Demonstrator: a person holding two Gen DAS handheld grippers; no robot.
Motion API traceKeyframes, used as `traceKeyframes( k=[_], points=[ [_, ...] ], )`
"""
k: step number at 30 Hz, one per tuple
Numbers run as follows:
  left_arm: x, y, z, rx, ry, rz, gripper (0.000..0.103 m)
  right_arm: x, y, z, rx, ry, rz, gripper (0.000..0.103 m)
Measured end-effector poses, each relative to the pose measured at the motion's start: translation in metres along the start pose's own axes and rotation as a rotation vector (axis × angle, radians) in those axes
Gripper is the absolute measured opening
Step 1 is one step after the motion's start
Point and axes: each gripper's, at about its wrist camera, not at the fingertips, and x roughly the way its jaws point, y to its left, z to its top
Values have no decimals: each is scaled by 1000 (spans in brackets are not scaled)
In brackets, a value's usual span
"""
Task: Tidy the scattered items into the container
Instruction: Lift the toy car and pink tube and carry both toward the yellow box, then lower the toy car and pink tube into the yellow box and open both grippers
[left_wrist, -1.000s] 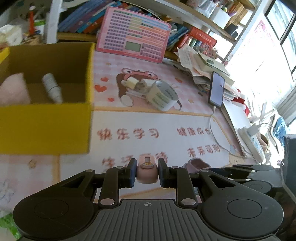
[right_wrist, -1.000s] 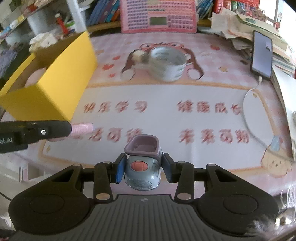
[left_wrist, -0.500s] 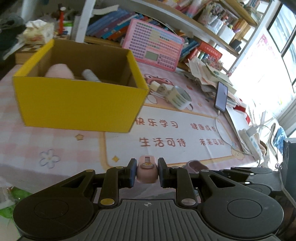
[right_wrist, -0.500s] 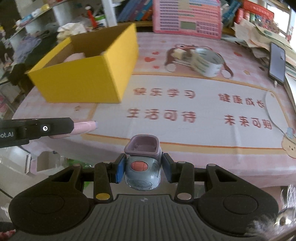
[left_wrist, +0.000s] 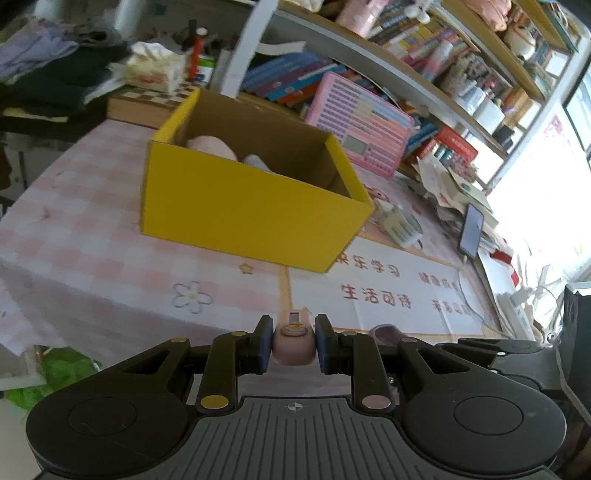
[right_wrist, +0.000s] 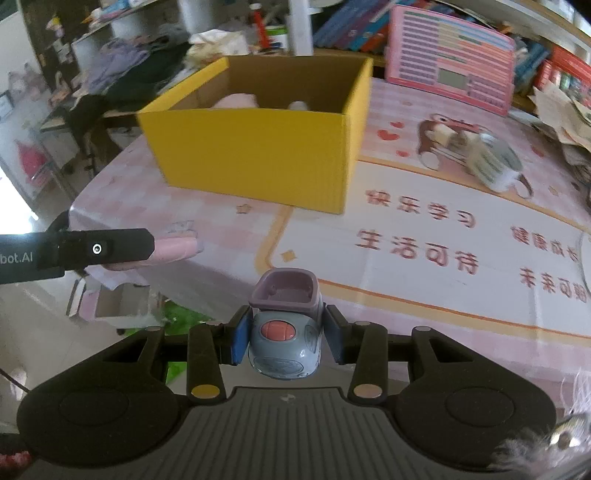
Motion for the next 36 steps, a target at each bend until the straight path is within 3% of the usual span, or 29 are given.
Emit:
traceKeyframes(
  k=[21,28,36],
  points=[
    [-23,24,33,-54,-142,39,23,12,26,44,-130,-69,87,40],
    [-24,16,73,-51,-233,26,23,-4,17,92,-155,-177,140,40],
    [11,11,119,-26,-270,31,23,1,-1,153,-189,-249,147,40]
  ],
)
